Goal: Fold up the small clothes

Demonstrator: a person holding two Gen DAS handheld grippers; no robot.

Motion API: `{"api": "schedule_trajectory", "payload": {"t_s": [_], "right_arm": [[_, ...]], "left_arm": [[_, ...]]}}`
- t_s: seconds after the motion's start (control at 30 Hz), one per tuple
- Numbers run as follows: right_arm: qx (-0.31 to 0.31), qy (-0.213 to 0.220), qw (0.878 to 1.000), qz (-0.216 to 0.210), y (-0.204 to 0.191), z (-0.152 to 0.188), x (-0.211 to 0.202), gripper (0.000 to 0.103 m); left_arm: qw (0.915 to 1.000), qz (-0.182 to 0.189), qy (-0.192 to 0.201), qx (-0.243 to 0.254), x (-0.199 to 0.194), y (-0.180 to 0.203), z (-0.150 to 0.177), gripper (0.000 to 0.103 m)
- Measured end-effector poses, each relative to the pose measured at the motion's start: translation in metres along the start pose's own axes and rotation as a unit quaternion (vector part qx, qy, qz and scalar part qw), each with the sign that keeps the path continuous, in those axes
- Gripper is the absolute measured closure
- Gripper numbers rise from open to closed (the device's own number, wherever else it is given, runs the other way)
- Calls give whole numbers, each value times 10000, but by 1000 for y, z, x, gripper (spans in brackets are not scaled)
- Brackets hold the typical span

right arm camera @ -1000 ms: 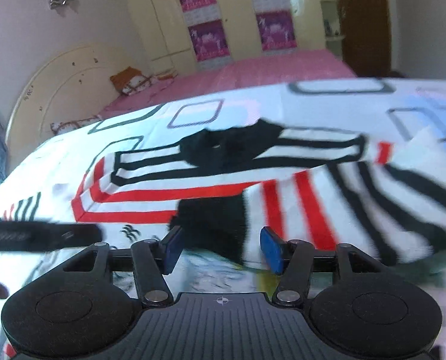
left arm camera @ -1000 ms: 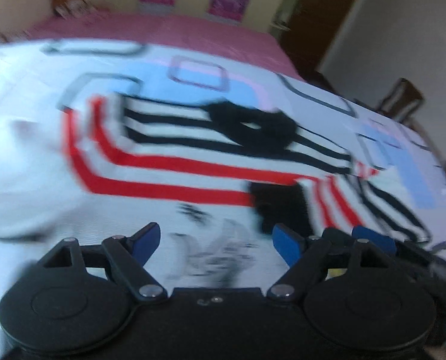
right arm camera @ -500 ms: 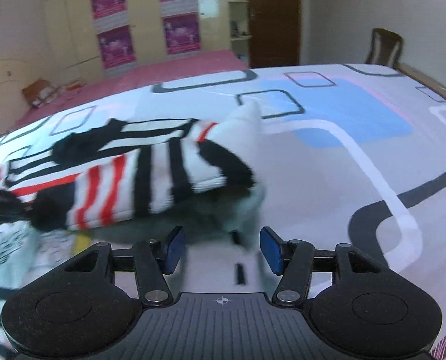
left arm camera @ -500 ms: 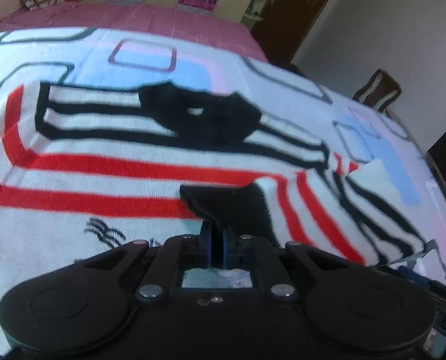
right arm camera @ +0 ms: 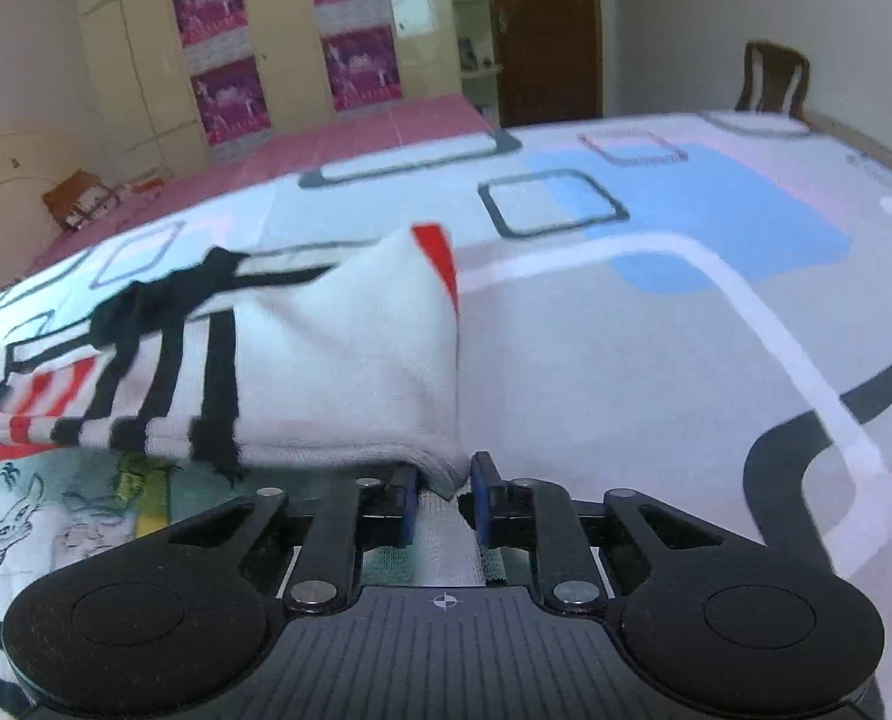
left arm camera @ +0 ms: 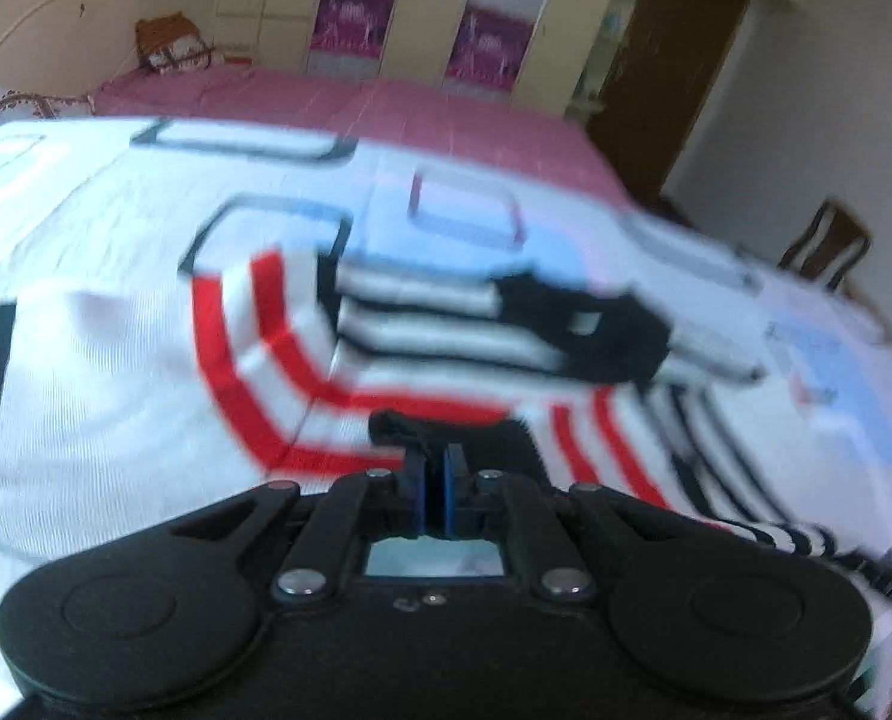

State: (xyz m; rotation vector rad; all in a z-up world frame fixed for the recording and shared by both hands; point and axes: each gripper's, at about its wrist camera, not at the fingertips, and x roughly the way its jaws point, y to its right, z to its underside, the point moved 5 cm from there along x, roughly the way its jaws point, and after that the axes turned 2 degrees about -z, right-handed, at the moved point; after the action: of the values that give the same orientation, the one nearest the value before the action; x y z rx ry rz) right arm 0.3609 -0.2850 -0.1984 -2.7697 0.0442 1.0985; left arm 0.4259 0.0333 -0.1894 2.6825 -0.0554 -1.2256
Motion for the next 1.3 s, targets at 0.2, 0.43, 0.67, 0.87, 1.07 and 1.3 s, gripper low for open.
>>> {"api": "schedule_trajectory", "payload": {"t_s": [0.2, 0.43, 0.67, 0.87, 1.07, 1.3], "right_arm": [[-116, -284, 9993, -200, 5, 2, -7, 85], [-67, 127, 9990, -431, 11, -33, -15, 44], [185, -88, 9976, -666, 4, -76, 61, 44], [471, -246, 9959, -734, 11, -98, 109, 75], [254, -41, 9994, -243, 24, -92, 113, 93], [-64, 273, 9991, -311, 8, -95, 78, 74]], "left_arm": [[9990, -379, -76, 237, 12, 4, 9, 85], [9982, -266, 434, 321, -12, 19, -4, 70], [9970, -243, 180, 711, 21, 43, 8, 70], [9963, -458, 119, 711, 30, 34, 13, 68], [9944, -609, 144, 847, 32, 38, 14, 68], [9960, -664, 30, 598, 18, 35, 7, 48]]}}
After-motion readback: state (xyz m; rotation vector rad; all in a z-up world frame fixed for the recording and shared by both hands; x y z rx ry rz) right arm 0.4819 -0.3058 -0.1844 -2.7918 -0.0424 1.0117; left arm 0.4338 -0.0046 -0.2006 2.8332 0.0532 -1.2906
